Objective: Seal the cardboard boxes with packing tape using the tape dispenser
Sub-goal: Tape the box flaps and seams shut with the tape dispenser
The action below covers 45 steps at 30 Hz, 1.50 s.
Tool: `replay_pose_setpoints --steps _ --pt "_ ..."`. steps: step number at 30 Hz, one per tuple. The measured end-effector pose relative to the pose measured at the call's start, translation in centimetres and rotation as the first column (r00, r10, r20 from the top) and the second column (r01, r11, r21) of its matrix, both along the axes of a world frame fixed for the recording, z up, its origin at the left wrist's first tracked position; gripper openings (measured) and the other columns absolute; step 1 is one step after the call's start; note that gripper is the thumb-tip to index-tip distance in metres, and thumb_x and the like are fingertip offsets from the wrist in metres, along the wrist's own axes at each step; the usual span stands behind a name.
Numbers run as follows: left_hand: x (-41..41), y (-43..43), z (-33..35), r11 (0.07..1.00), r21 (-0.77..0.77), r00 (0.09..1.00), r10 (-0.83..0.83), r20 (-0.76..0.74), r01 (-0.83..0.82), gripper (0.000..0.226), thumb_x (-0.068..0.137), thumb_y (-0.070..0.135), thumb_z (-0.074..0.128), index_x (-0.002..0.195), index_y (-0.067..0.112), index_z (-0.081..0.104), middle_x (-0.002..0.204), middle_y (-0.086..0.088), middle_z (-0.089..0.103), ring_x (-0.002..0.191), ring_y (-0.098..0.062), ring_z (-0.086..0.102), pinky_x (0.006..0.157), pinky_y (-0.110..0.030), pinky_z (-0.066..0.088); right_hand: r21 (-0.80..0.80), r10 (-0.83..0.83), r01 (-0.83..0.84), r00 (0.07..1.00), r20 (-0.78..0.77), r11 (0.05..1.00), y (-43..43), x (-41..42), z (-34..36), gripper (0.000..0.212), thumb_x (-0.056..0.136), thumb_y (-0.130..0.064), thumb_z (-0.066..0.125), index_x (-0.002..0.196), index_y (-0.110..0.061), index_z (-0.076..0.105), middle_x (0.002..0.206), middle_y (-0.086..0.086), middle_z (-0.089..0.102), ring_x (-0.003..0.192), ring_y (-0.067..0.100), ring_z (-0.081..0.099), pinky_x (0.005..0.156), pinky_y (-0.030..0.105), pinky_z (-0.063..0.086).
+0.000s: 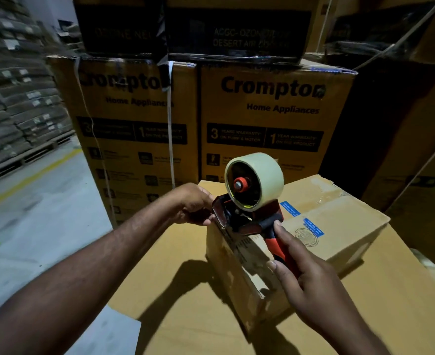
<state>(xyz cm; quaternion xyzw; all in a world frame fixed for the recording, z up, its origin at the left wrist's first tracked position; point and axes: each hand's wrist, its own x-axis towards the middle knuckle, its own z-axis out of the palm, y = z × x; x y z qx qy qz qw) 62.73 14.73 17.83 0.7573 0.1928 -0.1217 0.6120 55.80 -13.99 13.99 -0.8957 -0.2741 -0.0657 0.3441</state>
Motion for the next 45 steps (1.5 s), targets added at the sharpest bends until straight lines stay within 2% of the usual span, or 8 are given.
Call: replay_pose_setpoints --steps 2,7,12,20,25,32,38,45 --pt "0.1 0.2 -0.4 0.993 0.116 0.999 -0.014 0.051 0.008 0.014 0.092 0.001 0.066 0.079 0.004 0.072 0.072 -0.012 0.071 0.065 -0.020 0.068 0.065 -0.033 0.060 -0.049 0.007 -0.006 1.000 0.026 0.999 0.7 -0.1 -0.2 0.075 0.096 -0.041 0.059 0.142 -0.072 0.009 0.123 -0.046 0.033 0.106 -0.024 0.039 0.081 0.002 0.038" --pt "0.5 0.7 -1.4 0.950 0.307 0.988 0.011 0.151 -0.058 0.015 0.098 0.014 0.065 0.095 0.003 0.074 0.093 -0.017 0.075 0.086 -0.031 0.076 0.078 -0.045 0.064 -0.158 0.015 -0.004 0.997 0.071 0.987 2.6 -0.9 -0.8 0.075 0.099 -0.050 0.047 0.147 -0.061 -0.009 0.134 -0.017 0.052 0.110 0.002 0.054 0.088 0.018 0.047" --pt "0.6 2.3 -2.4 0.977 0.193 0.986 0.065 0.152 -0.094 0.010 0.096 0.005 0.067 0.086 0.004 0.070 0.067 -0.007 0.071 0.058 -0.014 0.066 0.051 -0.024 0.055 -0.119 -0.030 0.037 0.998 0.053 0.992 2.3 -1.3 -1.7 0.074 0.096 -0.049 0.053 0.148 -0.063 0.003 0.131 -0.019 0.057 0.105 -0.002 0.052 0.086 0.017 0.047" --pt "1.4 3.0 -3.8 0.997 0.054 0.995 0.050 0.091 -0.055 0.012 0.098 0.007 0.065 0.104 0.000 0.072 0.073 -0.008 0.073 0.064 -0.016 0.065 0.067 -0.034 0.060 -0.043 -0.092 0.095 0.993 0.074 0.995 2.6 -2.0 -2.3 0.074 0.087 -0.037 0.067 0.149 -0.054 0.031 0.119 -0.025 0.061 0.105 0.010 0.065 0.079 0.022 0.050" --pt "2.2 3.0 -4.1 0.988 0.128 0.985 0.060 0.161 -0.081 0.012 0.095 0.009 0.070 0.105 0.003 0.073 0.081 -0.010 0.073 0.067 -0.016 0.067 0.063 -0.030 0.060 -0.047 -0.101 0.108 0.985 0.137 0.993 3.4 -2.2 -2.1 0.071 0.083 -0.038 0.064 0.150 -0.037 0.043 0.115 -0.008 0.071 0.101 0.017 0.069 0.072 0.025 0.054" --pt "2.9 3.9 -6.0 0.995 0.082 0.982 0.034 0.186 -0.050 0.002 0.094 0.007 0.071 0.093 0.006 0.073 0.075 -0.009 0.069 0.064 -0.016 0.065 0.062 -0.030 0.060 -0.110 -0.117 0.138 0.977 0.177 0.984 4.3 -2.7 -1.7 0.075 0.078 -0.033 0.068 0.149 -0.030 0.046 0.092 -0.005 0.072 0.072 0.017 0.070 0.050 0.024 0.052" --pt "3.4 4.3 -7.5 0.999 -0.031 0.981 0.041 0.187 -0.036 0.010 0.097 0.004 0.064 0.089 0.005 0.069 0.076 -0.010 0.068 0.061 -0.014 0.063 0.057 -0.025 0.056 -0.144 -0.111 0.137 0.978 0.179 0.980 4.9 -2.7 -1.7 0.075 0.081 -0.041 0.060 0.152 -0.035 0.039 0.087 -0.007 0.068 0.063 0.015 0.066 0.046 0.019 0.044" --pt "4.0 3.8 -10.4 0.993 -0.102 0.984 0.077 0.159 -0.061 0.017 0.101 0.013 0.062 0.113 0.005 0.070 0.086 -0.006 0.066 0.062 -0.013 0.055 0.053 -0.025 0.049 -0.215 -0.126 0.149 0.985 0.121 0.965 5.0 -2.4 -2.1 0.095 0.078 -0.031 0.080 0.153 -0.050 0.024 0.089 -0.009 0.068 0.065 0.015 0.066 0.048 0.022 0.044"
